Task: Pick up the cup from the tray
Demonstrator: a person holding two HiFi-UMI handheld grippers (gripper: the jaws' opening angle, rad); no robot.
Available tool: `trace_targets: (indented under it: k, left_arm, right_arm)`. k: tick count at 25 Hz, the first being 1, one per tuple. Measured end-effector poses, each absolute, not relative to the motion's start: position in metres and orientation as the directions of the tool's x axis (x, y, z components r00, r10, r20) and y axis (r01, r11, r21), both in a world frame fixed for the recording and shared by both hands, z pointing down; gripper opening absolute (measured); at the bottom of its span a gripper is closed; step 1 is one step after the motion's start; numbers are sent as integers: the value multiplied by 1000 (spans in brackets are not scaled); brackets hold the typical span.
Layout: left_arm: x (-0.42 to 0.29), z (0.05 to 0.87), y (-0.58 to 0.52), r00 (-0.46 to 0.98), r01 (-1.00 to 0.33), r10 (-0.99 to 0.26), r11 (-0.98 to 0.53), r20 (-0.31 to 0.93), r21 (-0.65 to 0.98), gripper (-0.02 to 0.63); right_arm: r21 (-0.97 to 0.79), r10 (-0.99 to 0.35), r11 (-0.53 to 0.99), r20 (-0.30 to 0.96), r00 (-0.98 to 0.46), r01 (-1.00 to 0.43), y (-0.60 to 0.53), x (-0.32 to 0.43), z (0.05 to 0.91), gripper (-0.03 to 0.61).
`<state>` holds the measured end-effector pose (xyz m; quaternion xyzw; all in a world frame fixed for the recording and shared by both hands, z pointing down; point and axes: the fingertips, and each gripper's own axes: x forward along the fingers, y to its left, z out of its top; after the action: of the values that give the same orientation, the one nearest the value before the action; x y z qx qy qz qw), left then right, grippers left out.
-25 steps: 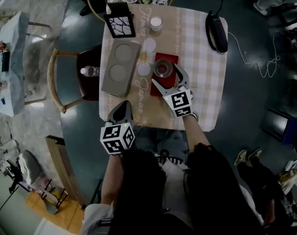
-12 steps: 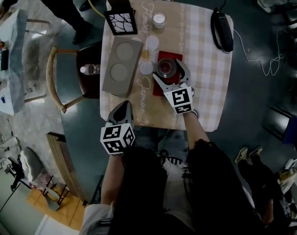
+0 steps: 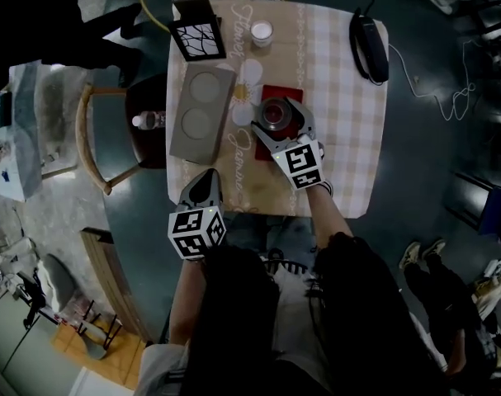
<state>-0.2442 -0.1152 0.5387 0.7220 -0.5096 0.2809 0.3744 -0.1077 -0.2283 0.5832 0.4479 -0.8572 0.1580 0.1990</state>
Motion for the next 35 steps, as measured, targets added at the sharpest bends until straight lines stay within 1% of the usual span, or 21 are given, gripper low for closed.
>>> trace_targets:
  k: [9,15,21,27,35]
  left_arm:
    - [-229,531,-116,350,-935,-532,-244,771,256,8]
    - [-213,519,-121,389,-921,-554,-247,736,301,8]
    - [-200,503,-120,394,-917,-582,-306,712,257,8]
    - [-191,496,-112,414,-908,-591,-317,692,273,8]
    - [-159,480,-108,484,-872,-594,-387,642,300,8]
  right_arm:
    - [-90,-728,543,446,-521,-835,-224,-100,557,393]
    - [-87,-744,530,429,-512,-844,-214,-93,539,393]
    - [-99,-753,525,408,-516,-845,-202,-90,520,393]
    - [-64,-760,527,411,-504,-847,-188,-82,507,393]
    - [-70,-783,482,412,-465,-873,-165,-53,493,393]
